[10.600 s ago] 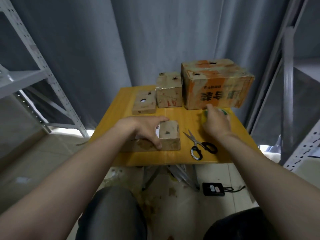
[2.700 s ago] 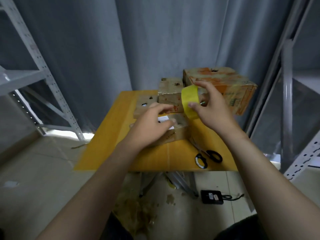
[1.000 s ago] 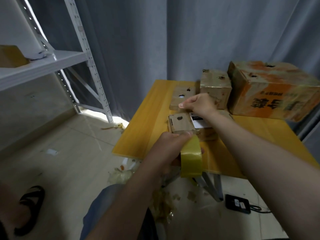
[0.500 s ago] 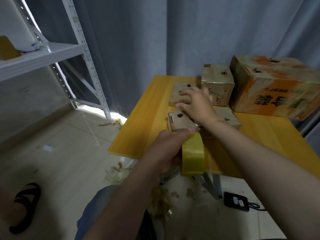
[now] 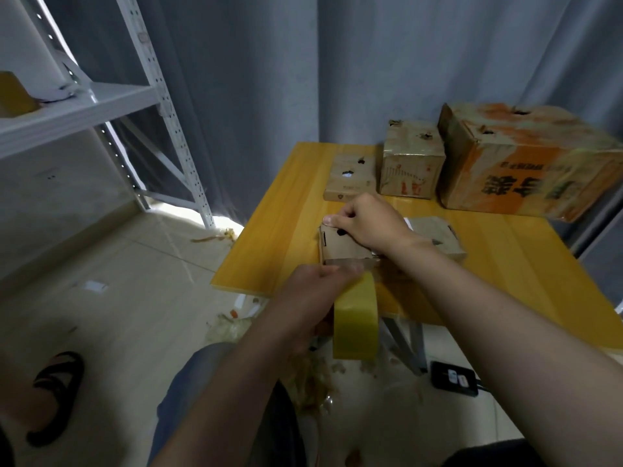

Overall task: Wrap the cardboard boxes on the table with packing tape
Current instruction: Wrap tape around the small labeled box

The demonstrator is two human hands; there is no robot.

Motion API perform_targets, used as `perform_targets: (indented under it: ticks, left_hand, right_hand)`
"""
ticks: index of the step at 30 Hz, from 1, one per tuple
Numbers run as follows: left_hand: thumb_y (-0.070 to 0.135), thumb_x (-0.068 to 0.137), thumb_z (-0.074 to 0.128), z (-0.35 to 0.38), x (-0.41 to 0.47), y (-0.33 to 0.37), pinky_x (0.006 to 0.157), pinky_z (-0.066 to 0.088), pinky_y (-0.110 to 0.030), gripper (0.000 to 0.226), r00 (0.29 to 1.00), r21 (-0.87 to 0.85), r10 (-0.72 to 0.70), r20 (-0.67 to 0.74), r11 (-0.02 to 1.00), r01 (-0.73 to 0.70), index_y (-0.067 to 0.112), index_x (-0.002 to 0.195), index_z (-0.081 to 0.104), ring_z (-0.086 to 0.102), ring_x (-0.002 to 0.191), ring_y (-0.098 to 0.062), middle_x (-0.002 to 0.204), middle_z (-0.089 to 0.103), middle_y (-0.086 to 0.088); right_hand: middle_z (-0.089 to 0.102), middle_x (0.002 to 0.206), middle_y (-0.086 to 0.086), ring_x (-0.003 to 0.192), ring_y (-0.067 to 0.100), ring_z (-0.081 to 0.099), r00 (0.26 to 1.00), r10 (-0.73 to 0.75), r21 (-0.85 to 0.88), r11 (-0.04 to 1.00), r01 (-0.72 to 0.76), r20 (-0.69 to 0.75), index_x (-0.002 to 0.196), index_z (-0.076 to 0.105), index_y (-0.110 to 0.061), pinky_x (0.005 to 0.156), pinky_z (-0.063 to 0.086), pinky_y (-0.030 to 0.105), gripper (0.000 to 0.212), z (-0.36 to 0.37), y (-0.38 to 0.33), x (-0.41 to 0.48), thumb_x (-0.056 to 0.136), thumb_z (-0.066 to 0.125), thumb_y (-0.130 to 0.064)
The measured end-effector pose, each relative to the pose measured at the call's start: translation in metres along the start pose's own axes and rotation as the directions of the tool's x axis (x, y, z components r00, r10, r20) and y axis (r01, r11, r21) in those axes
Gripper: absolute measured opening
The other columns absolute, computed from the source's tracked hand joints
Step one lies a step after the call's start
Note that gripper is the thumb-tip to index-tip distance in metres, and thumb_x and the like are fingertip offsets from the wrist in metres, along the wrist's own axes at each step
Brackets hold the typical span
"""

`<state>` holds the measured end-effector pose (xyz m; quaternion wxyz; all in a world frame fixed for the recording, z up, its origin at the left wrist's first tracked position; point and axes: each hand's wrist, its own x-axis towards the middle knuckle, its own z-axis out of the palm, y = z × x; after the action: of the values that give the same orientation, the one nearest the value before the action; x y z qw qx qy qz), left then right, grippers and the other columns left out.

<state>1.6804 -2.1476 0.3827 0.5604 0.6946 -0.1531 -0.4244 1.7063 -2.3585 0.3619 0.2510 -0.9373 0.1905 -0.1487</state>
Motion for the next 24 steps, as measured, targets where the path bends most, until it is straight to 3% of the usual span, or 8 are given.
perform_targets:
  ticks: [3, 7, 11, 15, 21, 24]
  left_hand:
    - [0.045, 0.094, 0.072, 0.001, -0.013, -0.012, 0.089, 0.062, -0.051, 0.029, 0.999, -0.002, -0.011, -0.039, 1.000, 0.011, 0.023, 0.113, 0.075, 0.077, 0.097, -0.029, 0.106, 0.079, -0.012]
    - [0.045, 0.095, 0.071, 0.003, -0.022, -0.012, 0.095, 0.059, -0.055, 0.039, 0.999, 0.016, -0.018, -0.051, 1.000, 0.019, 0.015, 0.120, 0.074, 0.076, 0.100, -0.032, 0.108, 0.078, -0.014]
    - [0.047, 0.093, 0.074, 0.007, -0.018, -0.008, 0.098, 0.058, -0.057, 0.050, 0.996, 0.083, -0.051, -0.077, 0.995, 0.058, 0.011, 0.128, 0.068, 0.073, 0.106, -0.035, 0.114, 0.076, -0.015]
    - [0.042, 0.098, 0.069, 0.009, -0.015, -0.018, 0.098, 0.057, -0.058, 0.037, 0.990, 0.119, -0.131, -0.052, 0.983, 0.137, 0.013, 0.120, 0.069, 0.073, 0.105, -0.034, 0.112, 0.076, -0.015]
    - [0.035, 0.100, 0.067, 0.010, -0.009, -0.027, 0.103, 0.054, -0.058, 0.037, 0.980, 0.036, -0.196, -0.038, 0.980, 0.198, 0.012, 0.129, 0.064, 0.069, 0.113, -0.038, 0.122, 0.072, -0.020]
    - [0.031, 0.102, 0.064, 0.014, -0.004, -0.026, 0.099, 0.057, -0.055, 0.028, 0.980, 0.010, -0.192, -0.046, 0.981, 0.193, 0.014, 0.124, 0.067, 0.071, 0.111, -0.039, 0.120, 0.073, -0.021]
  right_hand:
    - [0.068, 0.064, -0.011, 0.068, 0.010, 0.066, 0.999, 0.022, -0.017, 1.000, -0.022, -0.028, 0.063, 0.072, -0.025, 0.062, 0.048, 0.030, 0.046, 0.003, -0.006, -0.013, 0.089, 0.070, -0.063]
    - [0.073, 0.077, -0.010, 0.077, 0.013, 0.068, 0.998, 0.054, -0.048, 0.997, -0.055, -0.016, 0.067, 0.072, -0.026, 0.071, 0.053, 0.034, 0.049, 0.000, -0.012, -0.019, 0.089, 0.066, -0.069]
    - [0.070, 0.073, -0.009, 0.076, 0.015, 0.065, 0.998, 0.066, -0.077, 0.995, -0.067, -0.016, 0.066, 0.070, -0.026, 0.070, 0.047, 0.034, 0.052, 0.000, -0.013, -0.020, 0.088, 0.063, -0.072]
    - [0.062, 0.064, -0.010, 0.067, 0.009, 0.057, 0.998, 0.054, -0.077, 0.995, -0.056, -0.022, 0.062, 0.066, -0.028, 0.069, 0.039, 0.034, 0.051, -0.002, -0.012, -0.020, 0.089, 0.063, -0.071]
    - [0.066, 0.069, -0.009, 0.071, 0.012, 0.061, 0.999, 0.045, -0.087, 0.995, -0.046, -0.020, 0.067, 0.070, -0.026, 0.076, 0.049, 0.036, 0.051, 0.000, -0.011, -0.019, 0.089, 0.063, -0.072]
    - [0.068, 0.072, -0.010, 0.073, 0.011, 0.063, 0.999, 0.029, -0.103, 0.994, -0.032, -0.035, 0.071, 0.072, -0.026, 0.073, 0.047, 0.034, 0.048, -0.002, -0.012, -0.018, 0.088, 0.064, -0.071]
